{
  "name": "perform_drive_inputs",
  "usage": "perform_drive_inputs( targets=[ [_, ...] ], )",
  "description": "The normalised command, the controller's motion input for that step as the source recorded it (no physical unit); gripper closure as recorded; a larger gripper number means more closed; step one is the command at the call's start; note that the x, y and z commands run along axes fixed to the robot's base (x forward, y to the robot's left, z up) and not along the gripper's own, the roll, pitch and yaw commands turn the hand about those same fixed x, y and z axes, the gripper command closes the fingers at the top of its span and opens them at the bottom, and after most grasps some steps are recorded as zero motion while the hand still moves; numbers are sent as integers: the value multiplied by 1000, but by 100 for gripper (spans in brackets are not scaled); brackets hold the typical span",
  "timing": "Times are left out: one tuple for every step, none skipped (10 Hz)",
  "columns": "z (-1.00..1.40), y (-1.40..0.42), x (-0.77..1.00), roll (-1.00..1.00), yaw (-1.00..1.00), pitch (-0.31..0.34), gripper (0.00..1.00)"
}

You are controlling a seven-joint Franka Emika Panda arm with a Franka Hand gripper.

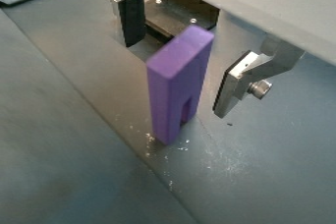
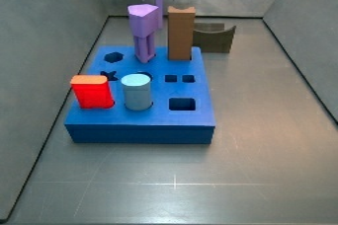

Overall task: Pick up the double-square object. Rotate the double-square object. Move to above the board. Insert the double-square object.
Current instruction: Pick up the double-square object.

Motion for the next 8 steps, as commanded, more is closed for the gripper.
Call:
perform_drive_inputs(
  targets=[
    [-183, 0, -37, -200, 0, -109, 0],
    [-129, 0, 0, 0, 0, 0, 0],
    [-34, 37, -9, -100, 0, -6, 0],
    [0, 0, 0, -17, 0, 0, 0],
    [0, 0, 0, 0, 0, 0, 0],
    [0, 0, 0, 0, 0, 0, 100],
    [0, 0, 0, 0, 0, 0, 100],
    [0, 0, 0, 0, 0, 0, 100]
  ],
)
